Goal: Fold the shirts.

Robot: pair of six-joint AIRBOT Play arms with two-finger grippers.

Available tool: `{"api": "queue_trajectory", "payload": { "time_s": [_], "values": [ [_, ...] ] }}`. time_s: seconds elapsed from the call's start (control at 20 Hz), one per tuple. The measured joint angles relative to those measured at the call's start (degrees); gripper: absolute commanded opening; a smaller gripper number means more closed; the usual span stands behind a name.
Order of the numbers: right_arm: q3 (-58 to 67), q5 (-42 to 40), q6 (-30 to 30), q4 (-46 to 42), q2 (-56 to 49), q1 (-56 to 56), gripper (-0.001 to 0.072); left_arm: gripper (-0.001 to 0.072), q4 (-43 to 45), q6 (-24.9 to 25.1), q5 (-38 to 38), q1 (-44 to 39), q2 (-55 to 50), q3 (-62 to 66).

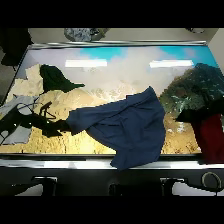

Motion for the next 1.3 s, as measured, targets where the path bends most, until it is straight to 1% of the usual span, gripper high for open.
{"api": "queue_trajectory", "payload": {
  "time_s": [0.1,0.25,0.35,0.65,0.85,0.9,0.95,1.1,1.15,1.2,1.25,1.3],
  "values": [
    [-3.0,-0.2,-0.4,0.0,0.6,-0.2,0.0637,0.0673,-2.6,0.7,2.7,-1.2,0.8,-4.3],
    [-5.5,-0.3,-0.9,-0.1,1.0,-0.5,0.0636,0.0672,-4.1,2.0,5.9,-2.6,1.4,-6.6],
    [-6.4,-0.1,-1.0,0.0,1.2,-0.4,0.0636,0.0672,-3.5,2.5,6.4,-2.1,1.8,-5.7],
    [-7.2,0.2,-1.2,0.1,1.6,-0.4,0.0634,0.0665,-0.2,3.0,6.8,3.3,2.3,0.1],
    [-7.8,0.5,-1.2,0.0,1.7,-0.4,0.0635,0.0664,2.3,3.0,7.3,3.9,-0.1,1.0],
    [-8.4,0.7,-1.2,0.1,2.0,-0.4,0.0636,0.0618,2.6,3.0,7.6,3.6,-1.0,1.1],
    [-9.4,0.7,-1.2,0.0,2.4,-0.4,0.0636,0.0546,2.8,3.0,8.1,3.1,-1.9,1.1],
    [-13.2,0.2,-1.2,0.0,4.6,-0.4,0.0637,0.0379,3.2,3.0,9.4,1.6,-4.4,1.2],
    [-14.3,-0.1,-1.2,-0.2,5.5,-0.4,0.0638,0.0373,3.3,3.0,10.1,1.2,-5.0,1.2],
    [-15.5,-0.3,-1.3,-0.5,6.3,-0.4,0.0638,0.029,3.1,2.9,10.2,1.0,-5.4,1.3],
    [-16.5,-0.5,-1.3,-0.7,6.9,-0.4,0.0638,0.0156,3.1,2.7,10.8,0.8,-5.8,1.3],
    [-17.6,-0.6,-1.4,-0.8,7.5,-0.4,0.0638,0.0054,3.1,2.7,11.5,0.6,-6.3,1.3]
  ]
}}
